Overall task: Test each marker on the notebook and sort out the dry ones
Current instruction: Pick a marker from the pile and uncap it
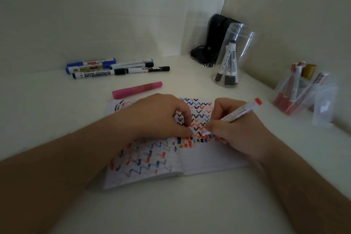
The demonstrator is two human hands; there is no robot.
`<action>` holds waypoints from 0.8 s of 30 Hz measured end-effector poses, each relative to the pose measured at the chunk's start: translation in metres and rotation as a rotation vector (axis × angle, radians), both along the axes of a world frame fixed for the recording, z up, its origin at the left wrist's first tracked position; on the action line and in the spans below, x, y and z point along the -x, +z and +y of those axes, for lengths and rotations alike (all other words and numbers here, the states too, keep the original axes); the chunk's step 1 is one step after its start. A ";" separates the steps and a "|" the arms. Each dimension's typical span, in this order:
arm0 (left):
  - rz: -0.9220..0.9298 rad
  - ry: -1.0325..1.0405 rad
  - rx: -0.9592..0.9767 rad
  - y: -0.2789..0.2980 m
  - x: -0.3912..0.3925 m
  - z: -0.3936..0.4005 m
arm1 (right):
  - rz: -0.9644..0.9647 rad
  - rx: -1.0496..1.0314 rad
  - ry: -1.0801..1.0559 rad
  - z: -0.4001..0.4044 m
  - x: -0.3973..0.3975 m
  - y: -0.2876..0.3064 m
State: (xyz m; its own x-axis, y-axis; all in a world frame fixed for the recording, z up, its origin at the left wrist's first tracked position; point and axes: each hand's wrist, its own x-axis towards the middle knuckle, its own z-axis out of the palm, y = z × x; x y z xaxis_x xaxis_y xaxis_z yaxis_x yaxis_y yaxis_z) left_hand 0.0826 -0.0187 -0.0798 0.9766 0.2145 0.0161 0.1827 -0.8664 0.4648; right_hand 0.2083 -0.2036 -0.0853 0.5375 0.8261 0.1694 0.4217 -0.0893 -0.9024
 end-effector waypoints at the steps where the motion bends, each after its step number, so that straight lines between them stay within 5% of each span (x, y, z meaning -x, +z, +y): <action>1: -0.005 0.005 -0.007 0.000 0.000 -0.001 | -0.031 0.035 -0.011 0.000 0.000 0.000; 24: -0.032 0.083 -0.137 -0.006 -0.002 -0.009 | -0.092 0.141 0.002 0.000 0.002 -0.003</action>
State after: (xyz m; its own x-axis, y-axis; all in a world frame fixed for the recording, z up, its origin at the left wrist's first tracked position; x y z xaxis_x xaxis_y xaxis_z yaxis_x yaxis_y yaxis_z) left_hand 0.0849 -0.0278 -0.0860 0.9540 0.2885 0.0814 0.2437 -0.9046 0.3497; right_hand 0.2059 -0.2032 -0.0879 0.5233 0.8462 0.1006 0.5026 -0.2111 -0.8384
